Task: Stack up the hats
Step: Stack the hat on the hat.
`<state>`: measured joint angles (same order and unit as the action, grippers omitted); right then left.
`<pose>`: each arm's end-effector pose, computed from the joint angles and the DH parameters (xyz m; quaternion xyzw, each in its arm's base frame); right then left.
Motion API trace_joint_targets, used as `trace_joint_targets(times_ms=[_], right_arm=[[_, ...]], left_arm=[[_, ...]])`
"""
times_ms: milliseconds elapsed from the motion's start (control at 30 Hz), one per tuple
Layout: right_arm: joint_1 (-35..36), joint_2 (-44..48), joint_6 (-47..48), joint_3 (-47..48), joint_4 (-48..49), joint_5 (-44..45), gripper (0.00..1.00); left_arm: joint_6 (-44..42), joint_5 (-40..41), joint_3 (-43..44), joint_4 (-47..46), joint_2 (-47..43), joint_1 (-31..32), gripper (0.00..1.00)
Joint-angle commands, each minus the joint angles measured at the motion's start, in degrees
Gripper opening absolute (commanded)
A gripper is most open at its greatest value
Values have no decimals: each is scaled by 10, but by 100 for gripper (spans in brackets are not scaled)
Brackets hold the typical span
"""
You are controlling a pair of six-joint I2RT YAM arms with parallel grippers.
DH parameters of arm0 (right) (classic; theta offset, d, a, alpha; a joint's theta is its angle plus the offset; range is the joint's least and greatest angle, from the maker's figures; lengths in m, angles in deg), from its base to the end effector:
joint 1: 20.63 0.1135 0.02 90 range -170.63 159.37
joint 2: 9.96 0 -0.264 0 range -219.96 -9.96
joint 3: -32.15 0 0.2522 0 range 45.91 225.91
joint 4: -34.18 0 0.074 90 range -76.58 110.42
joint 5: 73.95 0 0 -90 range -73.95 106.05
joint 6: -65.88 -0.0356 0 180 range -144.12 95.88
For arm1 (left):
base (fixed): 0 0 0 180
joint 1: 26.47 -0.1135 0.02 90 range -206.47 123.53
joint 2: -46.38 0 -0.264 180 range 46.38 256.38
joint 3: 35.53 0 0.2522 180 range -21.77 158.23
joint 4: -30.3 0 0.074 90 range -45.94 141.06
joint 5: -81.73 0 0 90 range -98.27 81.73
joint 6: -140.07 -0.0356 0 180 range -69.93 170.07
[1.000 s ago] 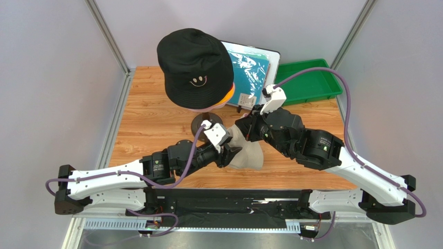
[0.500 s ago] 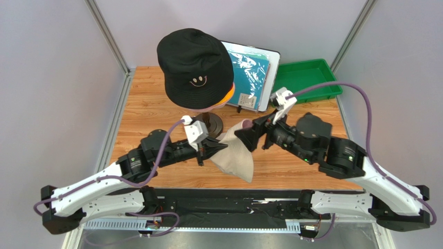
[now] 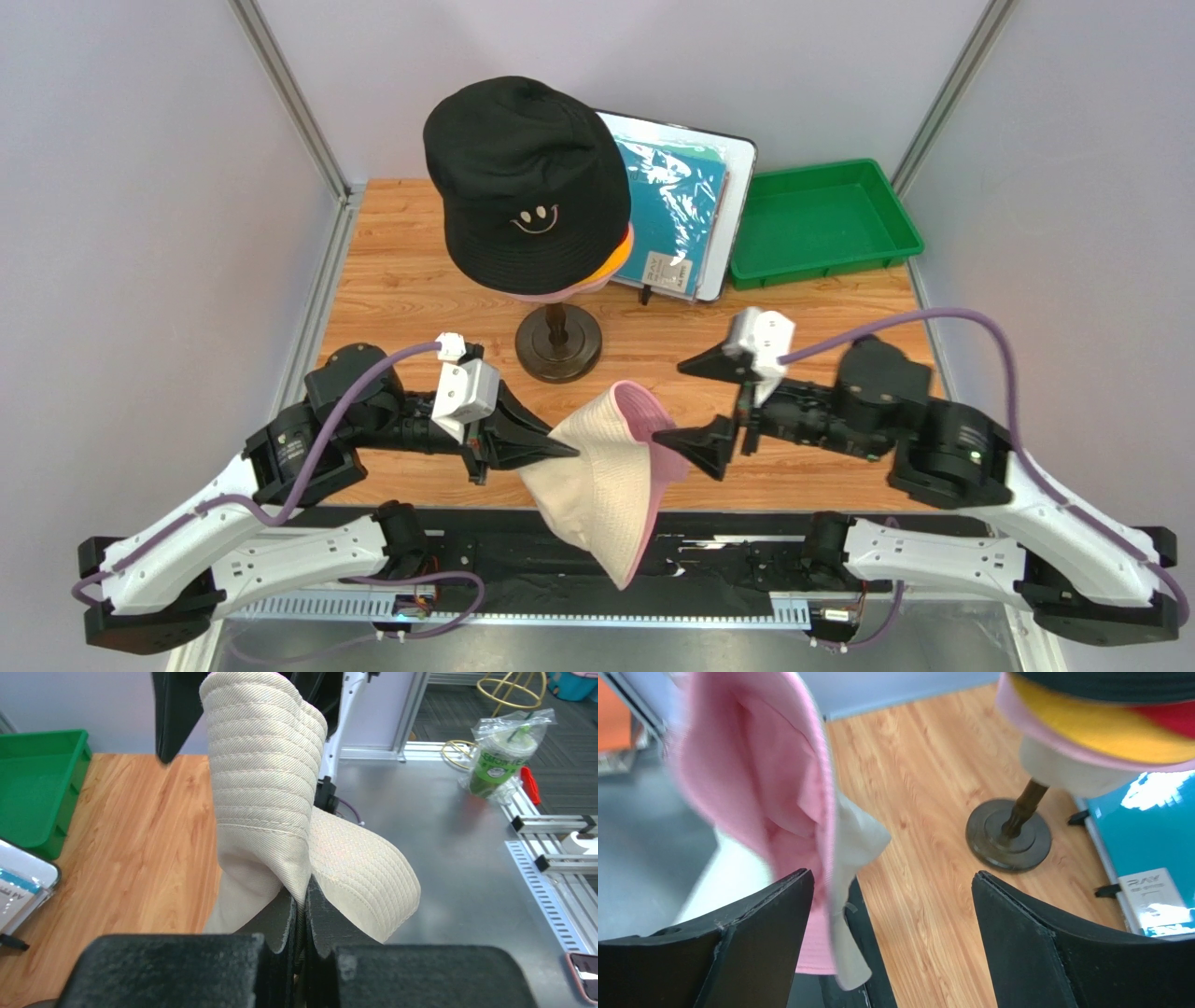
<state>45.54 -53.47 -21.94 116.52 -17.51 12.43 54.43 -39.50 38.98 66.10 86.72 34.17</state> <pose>0.0492 0.1169 0.4397 -0.4493 0.6260 0.3581 0.5273 0.0486 -0.1240 0.4231 0.4911 0.5205 -0.5235 0.4624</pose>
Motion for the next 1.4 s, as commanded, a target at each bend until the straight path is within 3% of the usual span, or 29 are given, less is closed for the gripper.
trace_joint_targets(times_ms=[0, 100, 167, 200, 333, 433, 467, 500, 633, 833, 967, 1167, 1367], right_arm=[[-2, -33, 35, -18, 10, -50, 88], [-2, -48, 33, -32, 30, -61, 85], [-2, -59, 33, -36, 41, -71, 74], [-1, -61, 32, -39, 53, -73, 64], [-1, -55, 17, -24, 60, -55, 0], [-2, -36, -34, 14, 14, 92, 0], [-2, -37, -57, 33, -9, 179, 0], [-2, -39, -93, 50, -63, 211, 0], [-2, -39, -160, 99, -143, 290, 0], [-2, -112, -277, 157, -294, 433, 0], [-2, -175, -335, 206, -391, 523, 0], [-2, -211, -364, 219, -409, 550, 0], [-10, -236, -373, 226, -417, 570, 0]], left_arm=[[-8, -45, 37, 12, -10, -3, 0], [-8, -54, 42, 15, -16, -3, 0], [-8, -60, 42, 13, -20, -3, 0], [-8, -62, 40, 11, -25, -3, 0], [-15, 0, 43, 25, -32, -3, 0], [-8, 147, 44, 41, -44, -3, 65], [-3, 193, 37, 39, -53, -3, 82], [-1, 276, 32, 32, -58, -3, 87], [-1, 345, 15, 11, -59, -3, 91], [56, 291, 5, -28, 53, 5, 93], [70, 381, 16, -89, 139, 72, 92], [129, 419, 48, -131, 178, 96, 93], [134, 463, 63, -85, 157, 101, 93]])
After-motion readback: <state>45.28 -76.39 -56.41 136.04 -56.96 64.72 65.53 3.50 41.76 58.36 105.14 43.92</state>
